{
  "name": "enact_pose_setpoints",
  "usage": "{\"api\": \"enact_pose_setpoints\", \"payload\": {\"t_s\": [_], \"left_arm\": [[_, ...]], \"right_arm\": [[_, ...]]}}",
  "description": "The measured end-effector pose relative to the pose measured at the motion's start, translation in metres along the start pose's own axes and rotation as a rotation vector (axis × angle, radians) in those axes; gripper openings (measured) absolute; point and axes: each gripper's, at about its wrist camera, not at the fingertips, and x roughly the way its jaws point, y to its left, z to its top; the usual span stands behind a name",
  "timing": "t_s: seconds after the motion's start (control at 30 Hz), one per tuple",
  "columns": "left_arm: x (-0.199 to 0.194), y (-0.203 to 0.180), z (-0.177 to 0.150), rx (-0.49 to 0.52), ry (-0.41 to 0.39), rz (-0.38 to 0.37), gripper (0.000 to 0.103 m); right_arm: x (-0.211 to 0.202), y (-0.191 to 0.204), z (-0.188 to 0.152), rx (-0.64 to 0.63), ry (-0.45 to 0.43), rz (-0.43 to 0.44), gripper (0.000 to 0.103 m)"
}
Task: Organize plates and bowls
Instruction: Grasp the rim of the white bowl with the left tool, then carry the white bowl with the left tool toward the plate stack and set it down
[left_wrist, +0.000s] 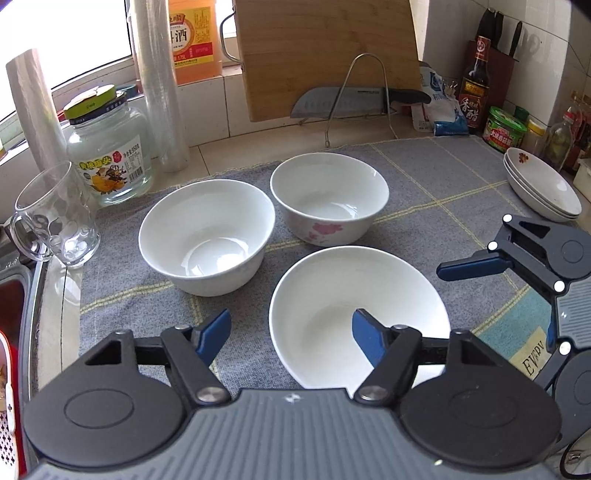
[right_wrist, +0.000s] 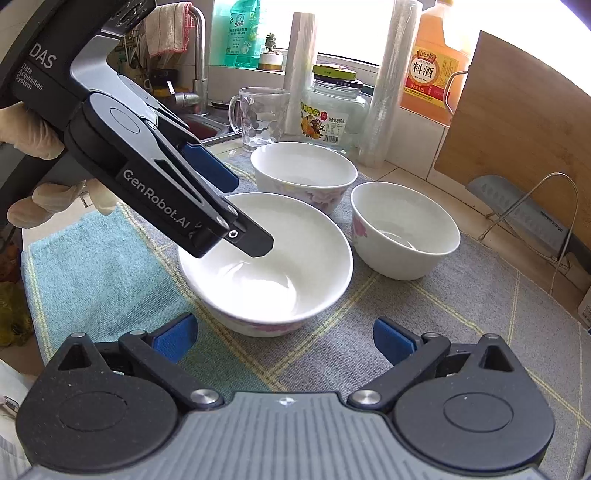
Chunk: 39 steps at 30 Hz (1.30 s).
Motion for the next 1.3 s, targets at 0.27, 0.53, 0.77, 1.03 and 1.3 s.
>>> {"api": "enact_pose_setpoints", "payload": {"t_s": [0.27, 0.53, 0.77, 1.03, 1.3], "left_arm": [[0.006, 0.001, 0.002, 0.007, 0.021, -0.043, 0.054], [0.009, 0.003, 0.004, 0.010, 0.028, -0.067, 0.048], [0.009, 0.001, 0.005, 0.017, 0.035, -0.072, 0.045], [0.007, -0.009, 0.013, 0.054, 0.024, -0.094, 0.045], [0.019, -0.041, 0.030, 0.115, 0.012, -0.169, 0.045]], "right_arm": [[0.008, 0.003, 0.003, -0.003, -0.001, 0.013, 0.087], [0.007, 0.003, 0.002, -0.003, -0.025, 0.038, 0.083], [0.005, 0.003, 0.003, 0.008, -0.027, 0.036, 0.083], [-0.012, -0.004, 0.001, 0.027, -0.034, 0.016, 0.083], [-0.036, -0.020, -0.017, 0.084, -0.017, -0.062, 0.083]]}}
